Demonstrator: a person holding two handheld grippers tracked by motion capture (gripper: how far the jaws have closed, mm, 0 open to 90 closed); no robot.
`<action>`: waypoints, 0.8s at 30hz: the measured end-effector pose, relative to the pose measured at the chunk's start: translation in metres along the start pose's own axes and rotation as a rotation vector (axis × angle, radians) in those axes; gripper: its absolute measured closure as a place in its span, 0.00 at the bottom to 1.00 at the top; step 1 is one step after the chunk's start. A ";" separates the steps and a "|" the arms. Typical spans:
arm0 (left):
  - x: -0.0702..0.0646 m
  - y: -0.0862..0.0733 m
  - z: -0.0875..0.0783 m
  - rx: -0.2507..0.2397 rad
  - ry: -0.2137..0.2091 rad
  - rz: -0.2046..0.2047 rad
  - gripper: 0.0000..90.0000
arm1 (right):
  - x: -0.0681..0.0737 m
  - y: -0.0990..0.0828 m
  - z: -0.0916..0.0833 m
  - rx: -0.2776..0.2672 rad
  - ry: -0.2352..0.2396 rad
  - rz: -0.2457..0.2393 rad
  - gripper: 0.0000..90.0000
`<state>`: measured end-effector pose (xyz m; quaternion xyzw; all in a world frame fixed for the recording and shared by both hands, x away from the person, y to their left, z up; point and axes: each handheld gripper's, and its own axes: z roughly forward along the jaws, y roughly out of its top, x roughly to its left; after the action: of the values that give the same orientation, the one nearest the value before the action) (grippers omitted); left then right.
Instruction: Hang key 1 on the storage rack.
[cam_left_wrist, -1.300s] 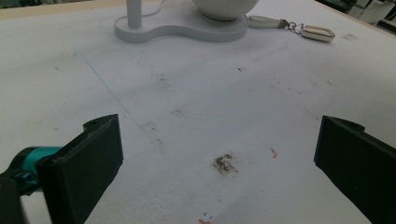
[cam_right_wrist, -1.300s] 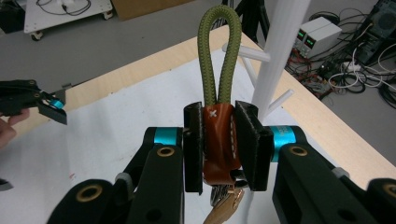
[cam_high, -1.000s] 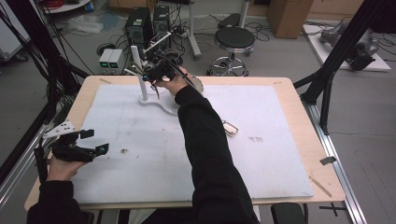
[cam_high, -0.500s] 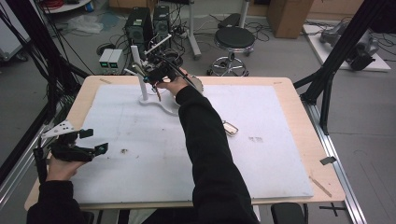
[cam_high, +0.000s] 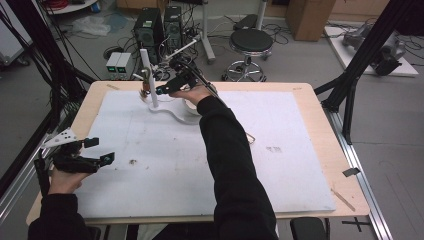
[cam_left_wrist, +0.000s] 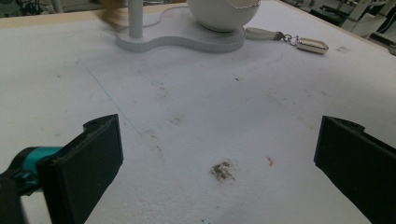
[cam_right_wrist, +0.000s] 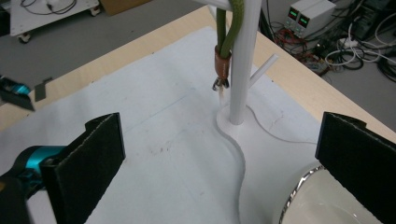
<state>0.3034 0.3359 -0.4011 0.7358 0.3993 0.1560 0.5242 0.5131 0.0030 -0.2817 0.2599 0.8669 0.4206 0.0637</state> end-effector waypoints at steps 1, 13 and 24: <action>0.000 0.000 0.000 0.003 0.001 0.001 0.02 | -0.001 -0.003 -0.003 -0.003 0.010 0.001 0.01; 0.000 0.000 0.002 0.010 0.005 0.001 0.02 | -0.008 -0.045 -0.027 -0.009 -0.015 0.012 0.01; 0.000 -0.001 0.003 0.019 0.011 0.000 0.02 | -0.009 -0.074 -0.045 -0.026 -0.046 0.019 0.01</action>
<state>0.3053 0.3342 -0.4031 0.7400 0.4036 0.1560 0.5150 0.4765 -0.0708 -0.3102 0.2770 0.8571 0.4264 0.0828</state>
